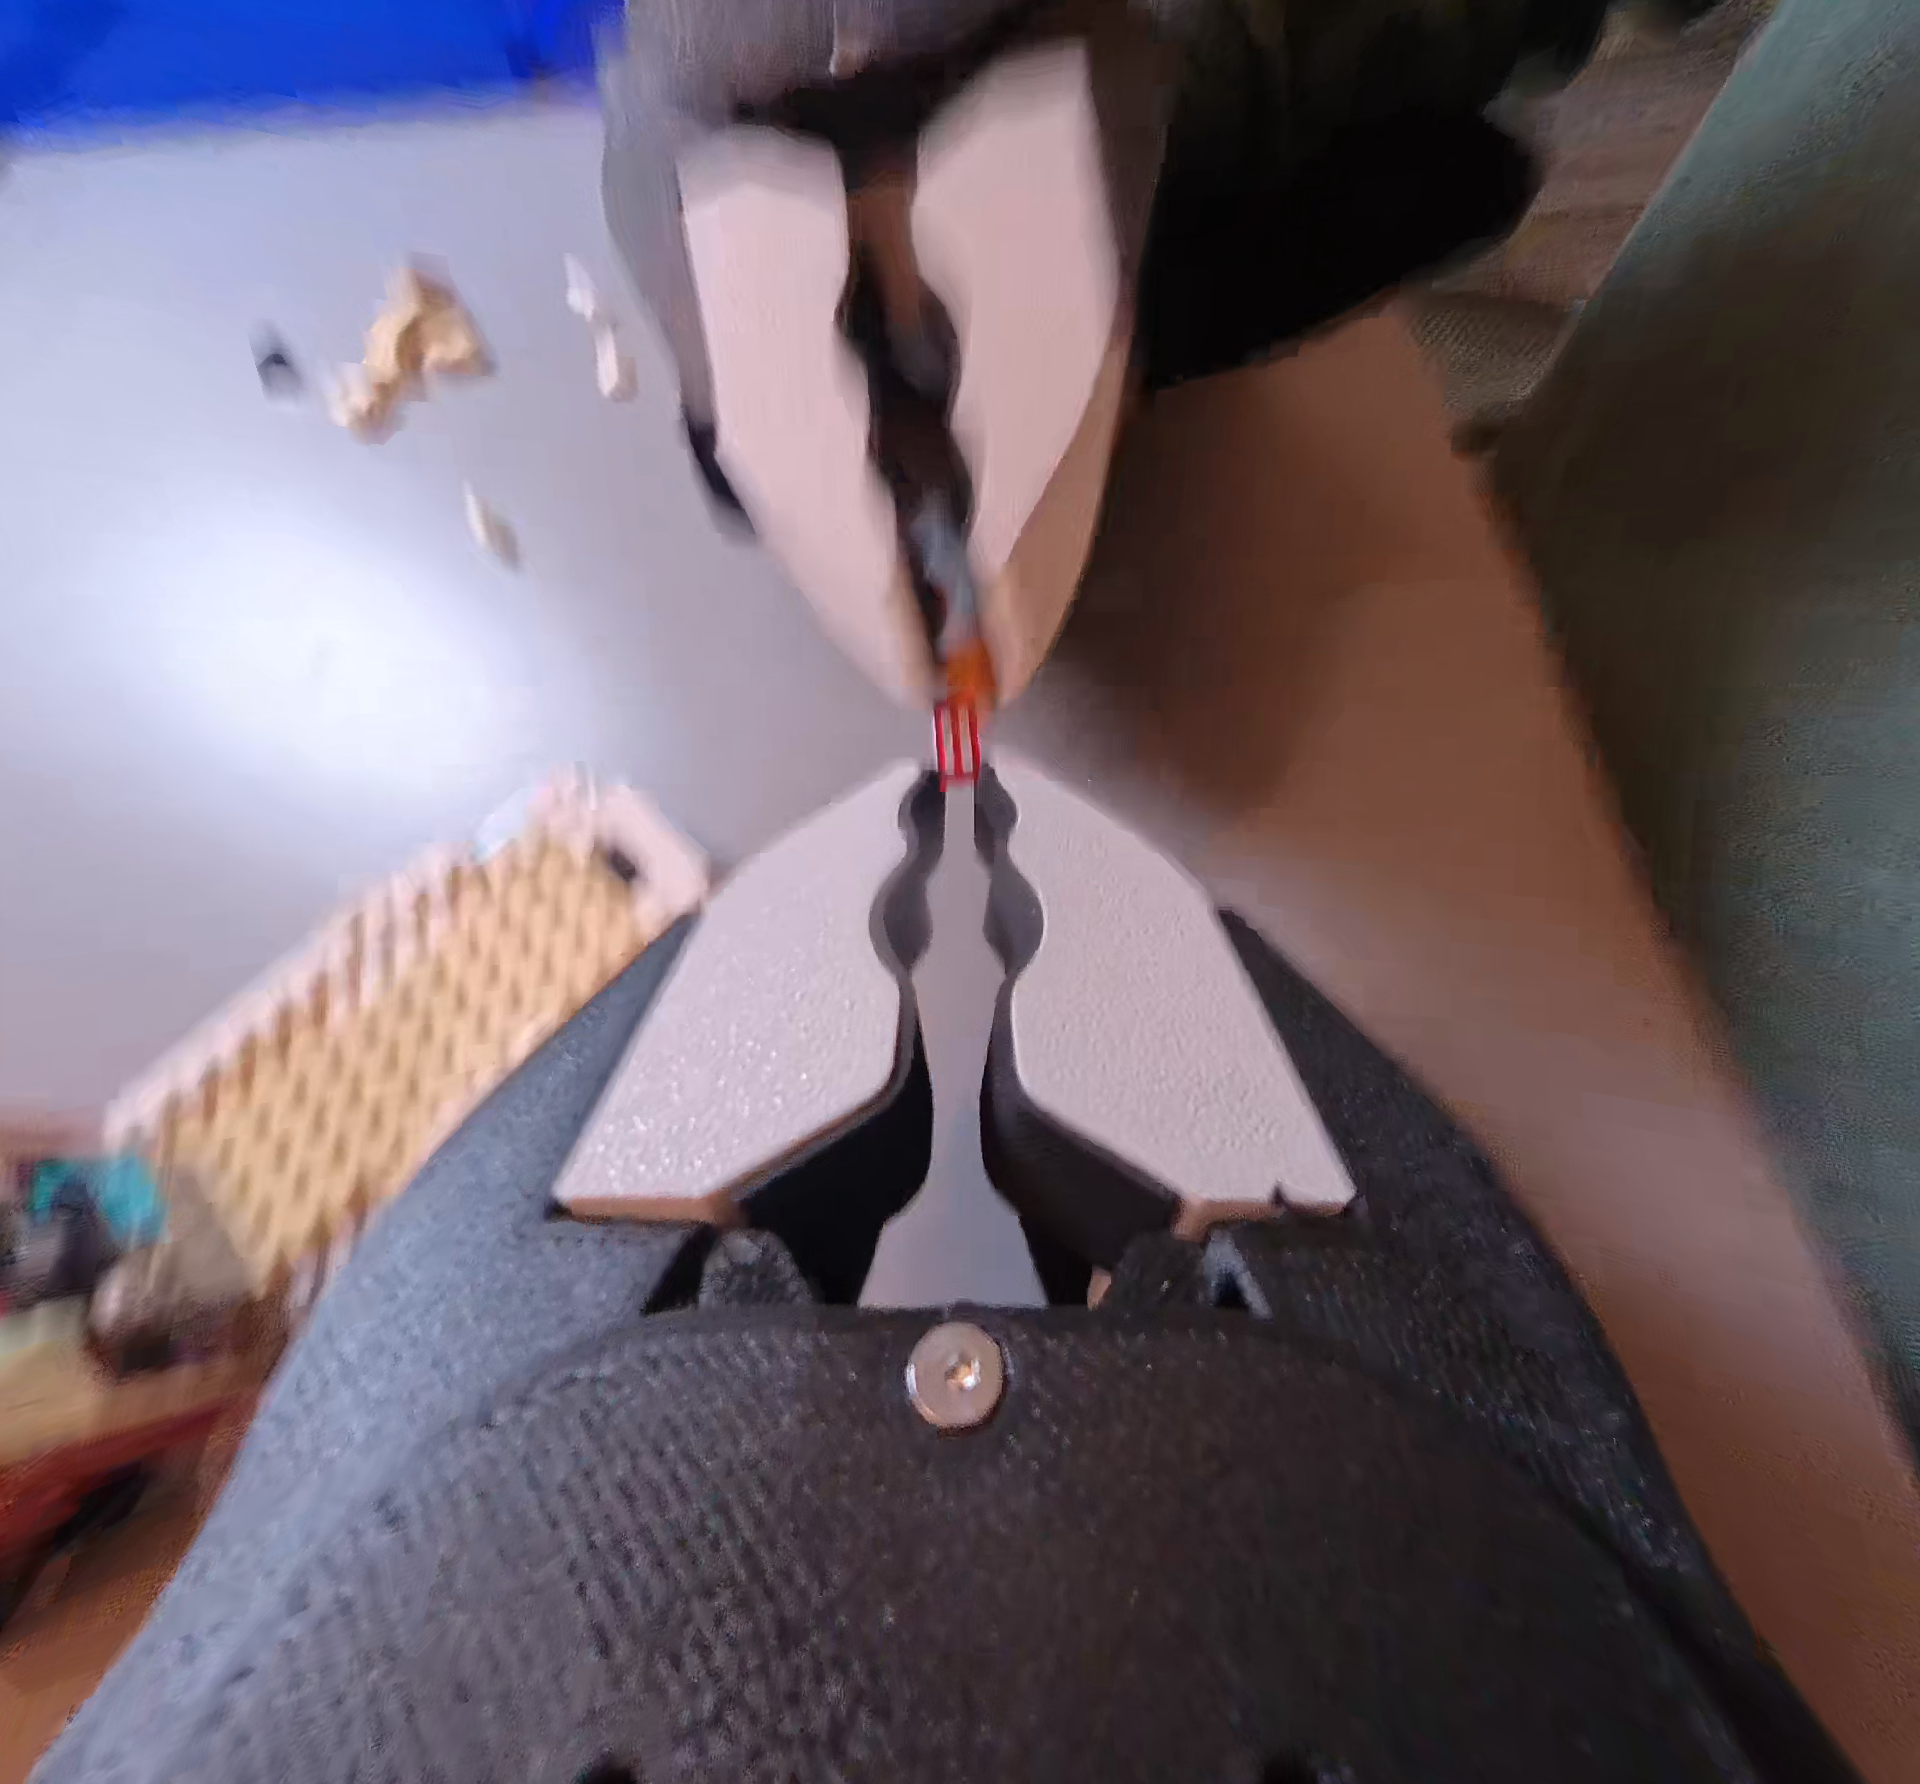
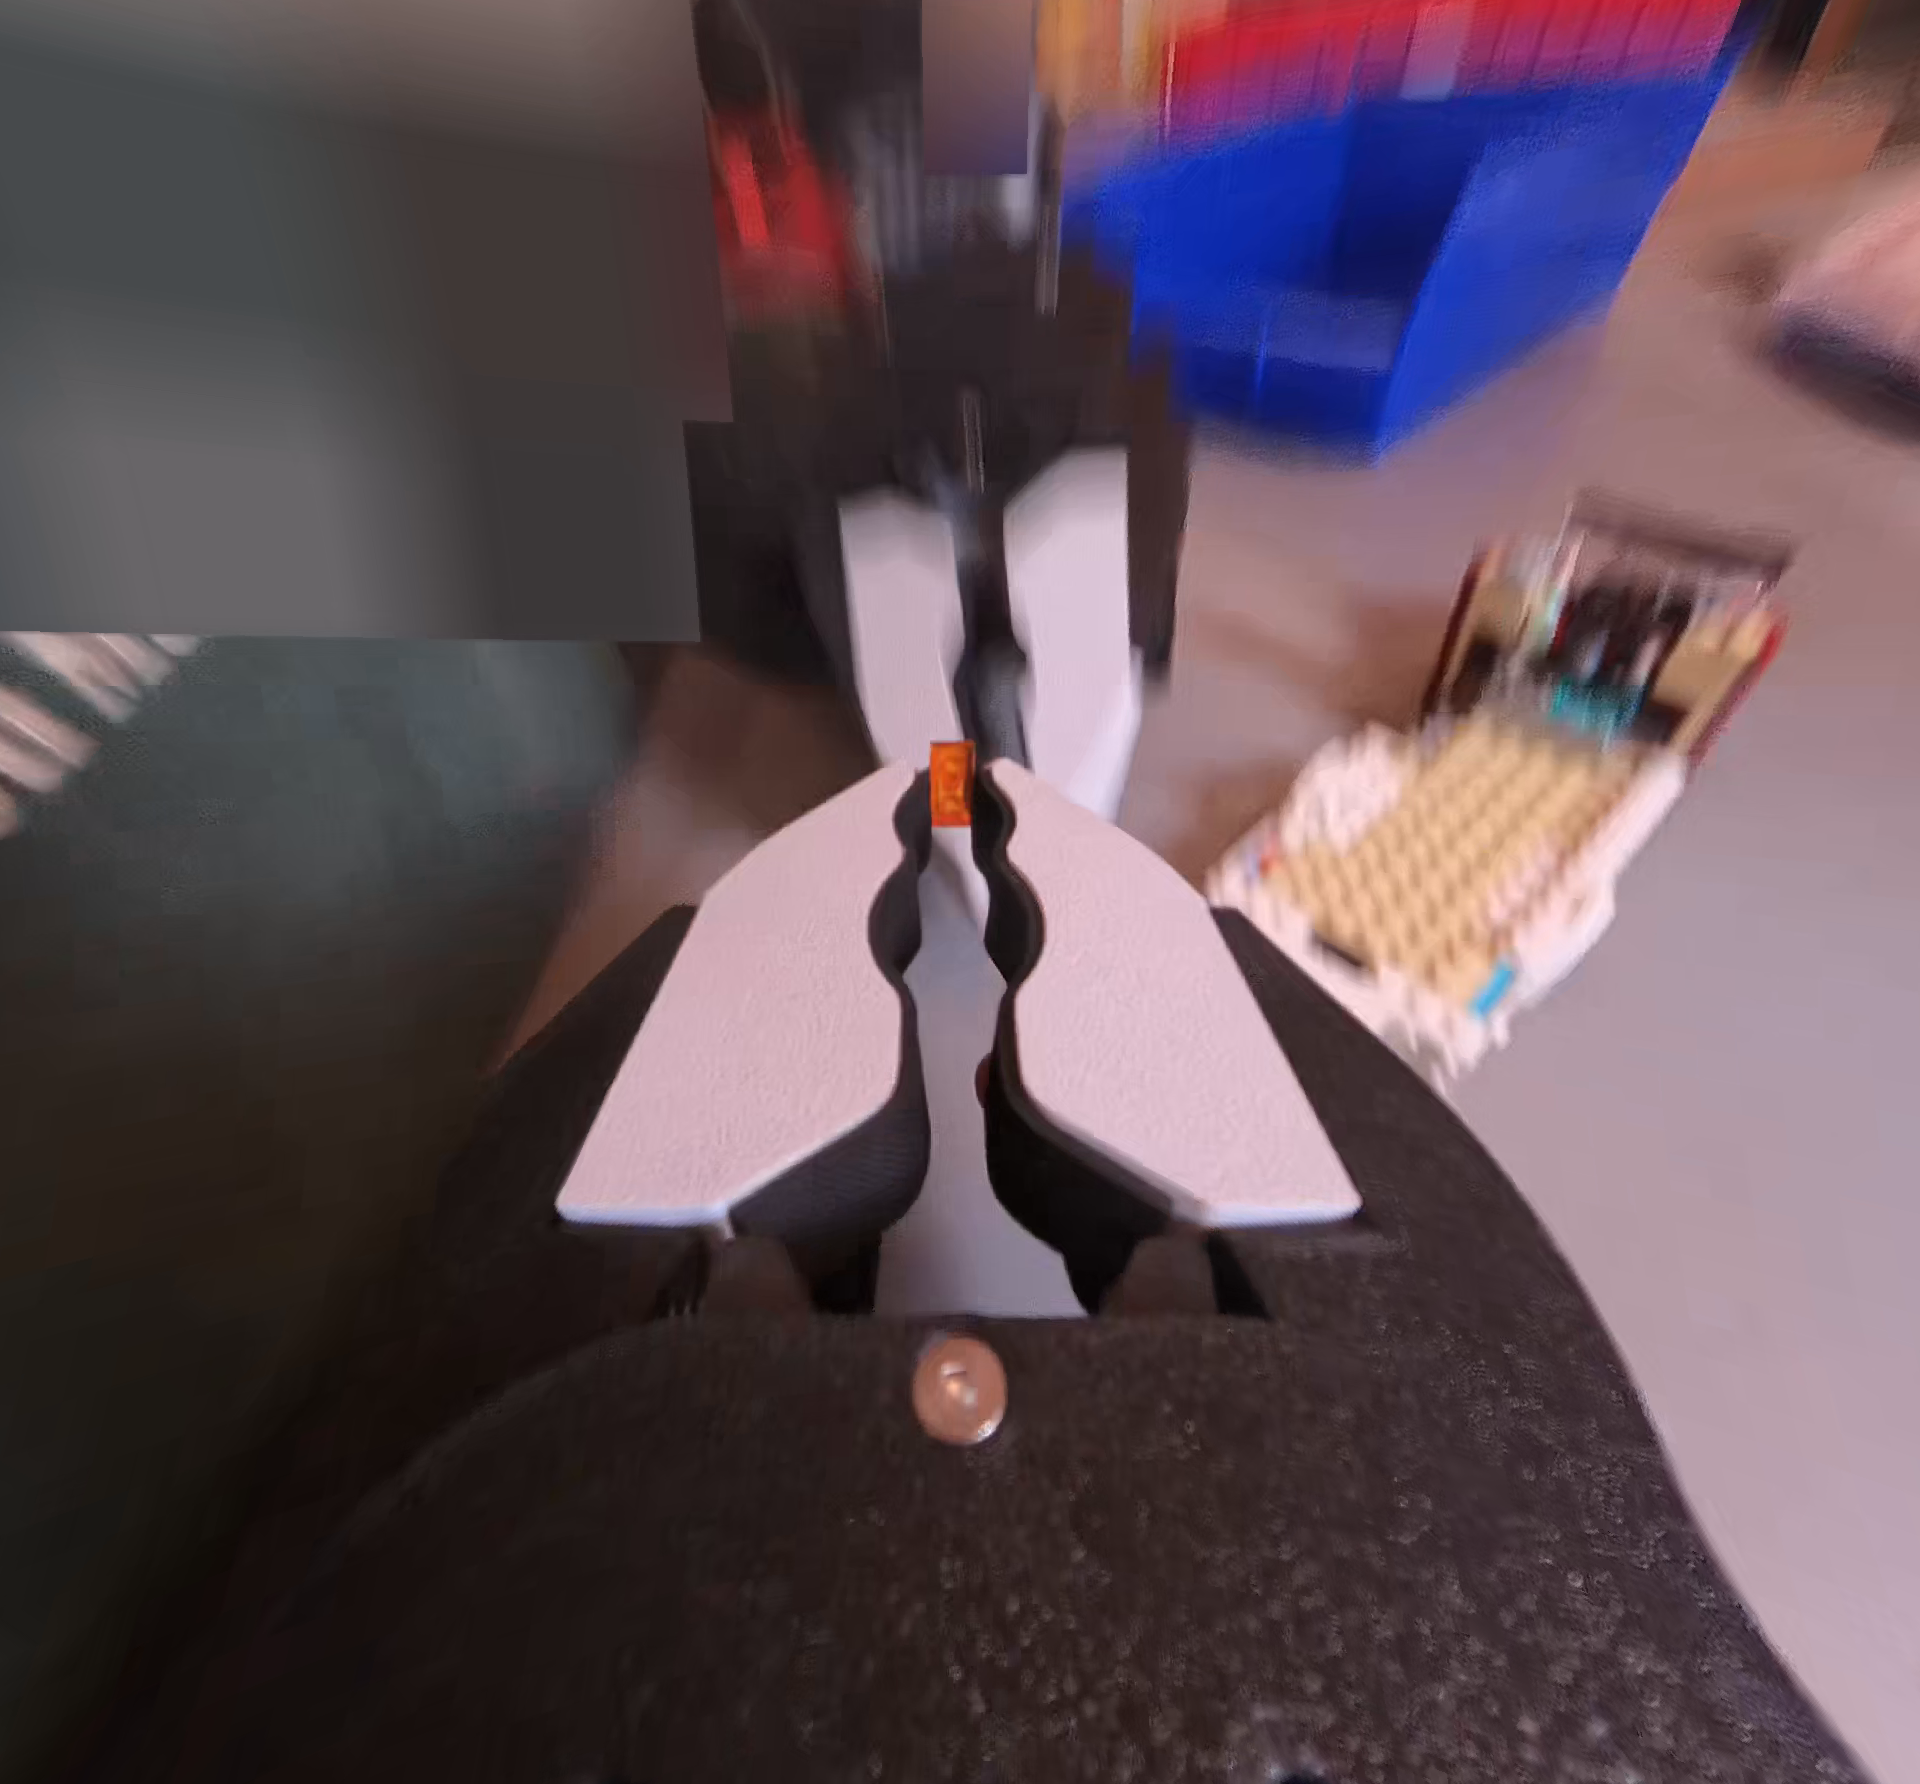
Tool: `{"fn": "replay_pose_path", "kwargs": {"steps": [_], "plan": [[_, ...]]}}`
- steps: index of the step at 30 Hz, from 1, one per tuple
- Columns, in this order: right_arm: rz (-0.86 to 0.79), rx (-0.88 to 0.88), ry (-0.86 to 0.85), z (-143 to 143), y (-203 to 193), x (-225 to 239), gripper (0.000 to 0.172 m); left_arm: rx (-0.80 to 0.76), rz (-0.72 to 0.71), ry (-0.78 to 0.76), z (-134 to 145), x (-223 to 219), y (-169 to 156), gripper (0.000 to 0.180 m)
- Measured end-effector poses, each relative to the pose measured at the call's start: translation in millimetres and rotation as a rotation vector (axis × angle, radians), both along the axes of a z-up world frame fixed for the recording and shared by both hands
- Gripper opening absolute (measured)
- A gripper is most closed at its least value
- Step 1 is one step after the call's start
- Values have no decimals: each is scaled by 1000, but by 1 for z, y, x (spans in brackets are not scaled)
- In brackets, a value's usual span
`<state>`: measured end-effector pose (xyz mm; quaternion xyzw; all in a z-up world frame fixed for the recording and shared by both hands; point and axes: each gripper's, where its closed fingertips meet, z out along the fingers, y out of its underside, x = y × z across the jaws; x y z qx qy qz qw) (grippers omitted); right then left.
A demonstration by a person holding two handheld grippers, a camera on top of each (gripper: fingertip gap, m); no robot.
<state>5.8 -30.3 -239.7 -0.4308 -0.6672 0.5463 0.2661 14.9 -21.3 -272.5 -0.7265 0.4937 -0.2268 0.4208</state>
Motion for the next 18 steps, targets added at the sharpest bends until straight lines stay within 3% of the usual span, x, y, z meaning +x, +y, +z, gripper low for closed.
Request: {"fn": "replay_pose_path", "kwargs": {"steps": [1, 2, 3, 5, 10, 15, 18], "plan": [[10, -104, 86, 26, 1, 1, 8, -27, -5, 171, -31, -10, -2, 7], [-10, -120, 144, 44, 10, 1, 7, -36, -27, 123, -34, -3, -9, 7], [-52, -58, 151, 44, 19, 1, 8, 8, -20, 85, -20, 0, -8, 7], [-97, -55, 106, 30, 26, 1, 8, 55, 26, 28, 5, -7, 6, 7], [-100, -72, 98, 30, 32, 0, 8, 23, 35, -26, 7, -10, 9, 8], [-148, 35, 7, 8, 37, -4, 8, 19, 93, -10, 7, -27, 15, 8], [-193, 99, -46, -5, 43, -5, 8, 124, 270, -25, 33, -73, 36, 8]]}}
